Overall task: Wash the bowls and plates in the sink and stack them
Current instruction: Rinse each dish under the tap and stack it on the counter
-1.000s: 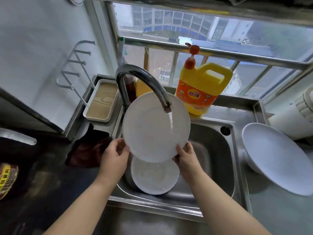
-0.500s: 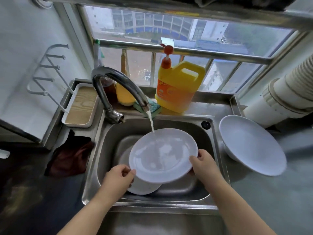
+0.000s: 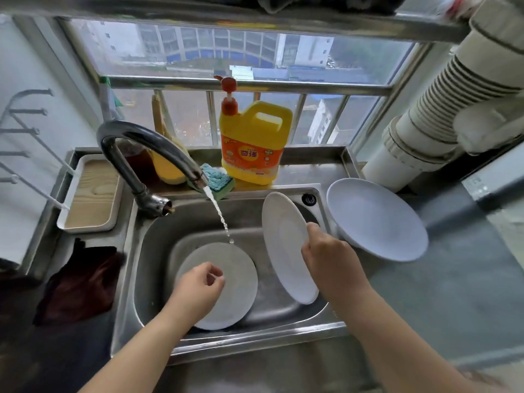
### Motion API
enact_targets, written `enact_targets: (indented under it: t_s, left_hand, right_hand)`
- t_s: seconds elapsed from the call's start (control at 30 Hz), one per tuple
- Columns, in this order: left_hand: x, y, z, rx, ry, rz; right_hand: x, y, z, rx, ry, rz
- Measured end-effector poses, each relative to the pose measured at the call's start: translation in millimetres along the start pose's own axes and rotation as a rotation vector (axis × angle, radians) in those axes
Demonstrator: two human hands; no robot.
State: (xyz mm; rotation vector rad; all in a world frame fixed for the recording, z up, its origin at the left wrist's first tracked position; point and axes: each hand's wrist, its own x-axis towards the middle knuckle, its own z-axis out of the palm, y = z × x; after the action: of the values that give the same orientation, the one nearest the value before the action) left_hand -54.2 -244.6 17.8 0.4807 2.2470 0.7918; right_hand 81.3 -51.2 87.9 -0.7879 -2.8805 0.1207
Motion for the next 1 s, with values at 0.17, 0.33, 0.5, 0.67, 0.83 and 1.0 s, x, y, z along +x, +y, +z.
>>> enact_targets:
  t_s: [0.17, 0.33, 0.5, 0.67, 0.83, 1.0]
  left_hand:
    - [7, 10, 8, 0.017, -0.033, 0.033]
    - [13, 24, 16, 0.016, -0.068, 0.073]
    - [17, 40, 24, 0.027, -0.066, 0.14]
    - [17, 50, 29, 0.011, -0.074, 0.166]
    - [15, 49, 29, 0.005, -0.081, 0.147]
    - [15, 46, 30, 0.023, -0.087, 0.128]
  right_hand:
    - [-12, 18, -8, 0.113, 0.072, 0.084]
    - [-23, 55, -46, 0.448, 0.211, 0.423]
    - [-35, 115, -47, 0.656, 0.313, 0.847]
    - [-31, 144, -18, 0.949, 0.37, 1.117]
    - [-23, 153, 2, 0.989, 0.396, 1.203]
    - [-23, 156, 3, 0.717, 0.283, 1.168]
